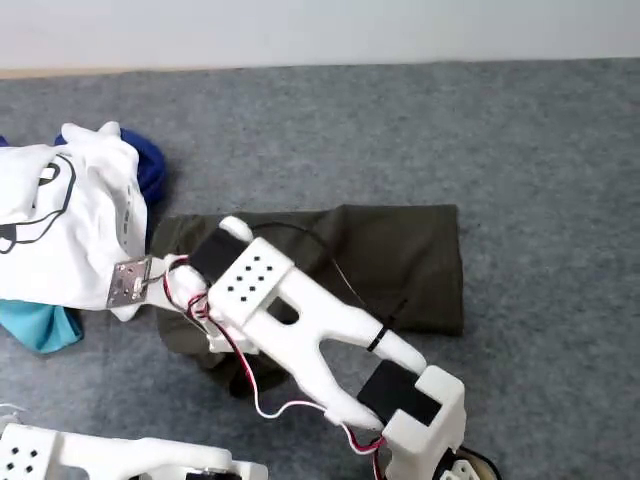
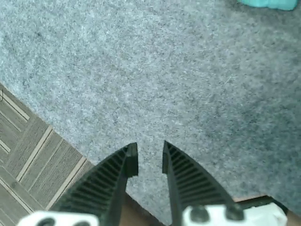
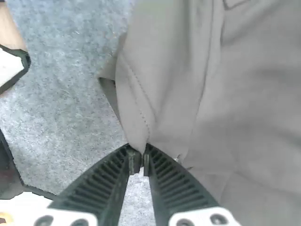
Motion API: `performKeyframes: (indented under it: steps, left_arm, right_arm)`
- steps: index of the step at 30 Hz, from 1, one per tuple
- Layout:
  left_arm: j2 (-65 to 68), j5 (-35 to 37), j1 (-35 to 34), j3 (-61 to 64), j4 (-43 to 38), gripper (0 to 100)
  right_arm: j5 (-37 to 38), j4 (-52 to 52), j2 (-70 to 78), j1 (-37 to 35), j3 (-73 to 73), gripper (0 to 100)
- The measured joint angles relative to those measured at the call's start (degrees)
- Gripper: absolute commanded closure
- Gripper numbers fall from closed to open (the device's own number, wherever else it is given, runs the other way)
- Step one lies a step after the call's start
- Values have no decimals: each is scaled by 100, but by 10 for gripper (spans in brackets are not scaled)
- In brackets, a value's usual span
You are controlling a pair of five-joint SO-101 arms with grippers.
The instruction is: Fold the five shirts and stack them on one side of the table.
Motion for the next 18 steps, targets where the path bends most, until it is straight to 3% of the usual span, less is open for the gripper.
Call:
performKeyframes:
  steps: [6, 18]
  left_arm:
    - [0, -9, 0, 0, 0, 902]
    - [0, -9, 0, 0, 0, 902]
  right_arm:
    - [0, -607, 0, 237, 0, 988]
    - [0, -2119, 1099, 1574, 0, 988]
